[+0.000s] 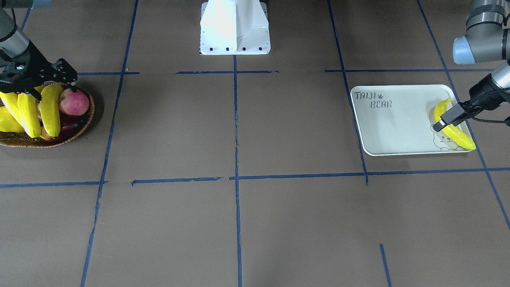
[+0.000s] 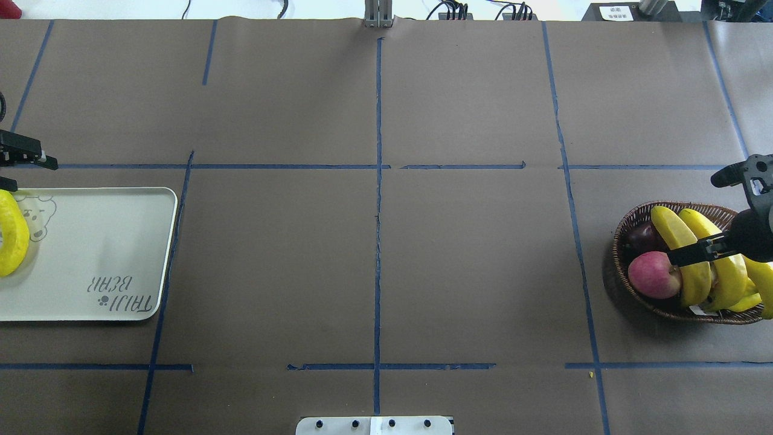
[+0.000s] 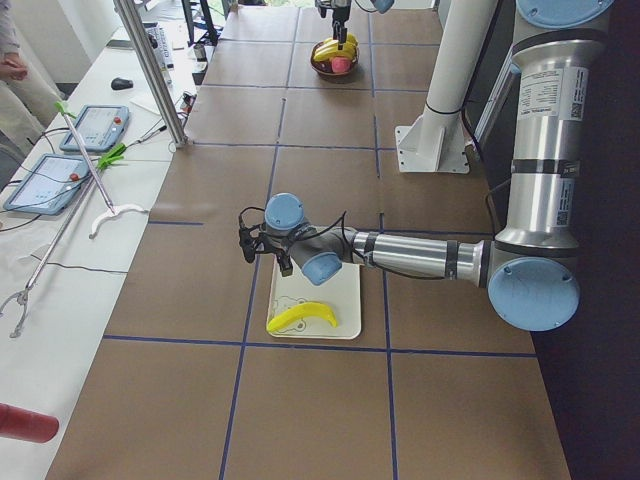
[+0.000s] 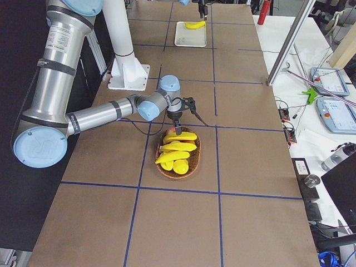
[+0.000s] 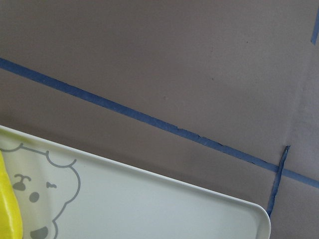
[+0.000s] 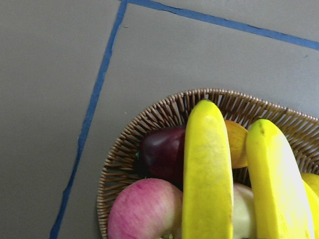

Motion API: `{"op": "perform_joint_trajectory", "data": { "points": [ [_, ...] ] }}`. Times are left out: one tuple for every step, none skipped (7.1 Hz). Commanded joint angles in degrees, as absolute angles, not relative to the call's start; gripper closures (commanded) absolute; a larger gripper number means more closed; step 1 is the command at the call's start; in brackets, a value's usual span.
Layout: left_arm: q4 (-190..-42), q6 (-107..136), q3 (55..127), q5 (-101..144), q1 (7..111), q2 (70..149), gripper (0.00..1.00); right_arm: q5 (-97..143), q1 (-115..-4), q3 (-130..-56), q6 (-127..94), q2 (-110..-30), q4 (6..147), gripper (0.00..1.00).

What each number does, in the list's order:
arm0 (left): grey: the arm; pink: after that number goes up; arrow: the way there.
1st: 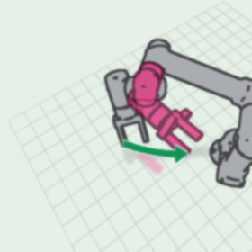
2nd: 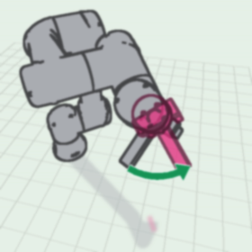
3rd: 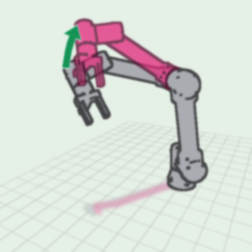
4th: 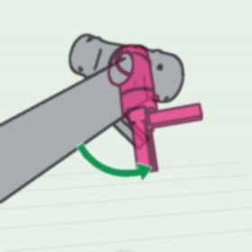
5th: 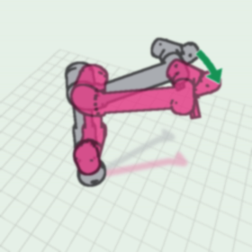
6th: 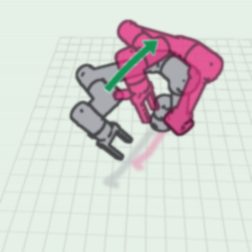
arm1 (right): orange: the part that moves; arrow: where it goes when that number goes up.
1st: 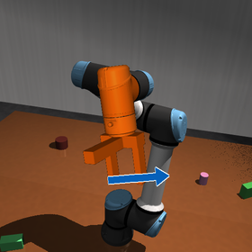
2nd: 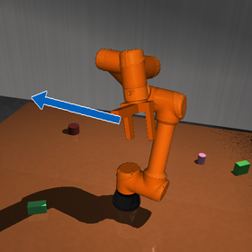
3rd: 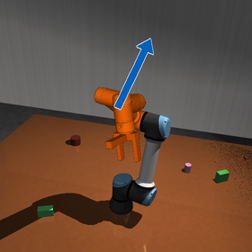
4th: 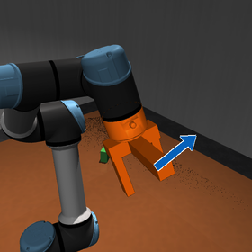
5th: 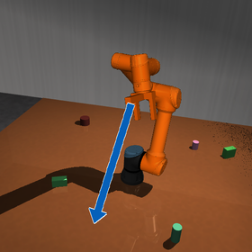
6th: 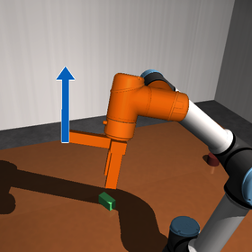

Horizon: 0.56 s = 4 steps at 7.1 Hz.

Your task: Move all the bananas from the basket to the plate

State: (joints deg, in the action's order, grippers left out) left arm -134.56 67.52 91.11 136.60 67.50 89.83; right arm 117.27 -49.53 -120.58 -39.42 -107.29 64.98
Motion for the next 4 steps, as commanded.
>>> {"op": "perform_joint_trajectory", "data": {
  "points": [
    [-134.6,67.6,91.1,136.7,67.5,89.8,0.00,115.2,-49.3,-120.8,-43.0,-111.6,58.7,0.06],
    [-134.6,67.6,91.1,136.7,67.5,89.7,0.00,115.1,-48.4,-120.8,-43.8,-111.6,58.7,0.11],
    [-134.6,67.5,91.1,136.7,67.5,89.7,0.00,112.3,-45.4,-120.8,-45.9,-111.6,58.7,0.14],
    [-134.6,67.5,91.1,136.7,67.5,89.7,0.00,109.1,-42.5,-120.8,-47.8,-111.6,58.7,0.14]
  ]
}}
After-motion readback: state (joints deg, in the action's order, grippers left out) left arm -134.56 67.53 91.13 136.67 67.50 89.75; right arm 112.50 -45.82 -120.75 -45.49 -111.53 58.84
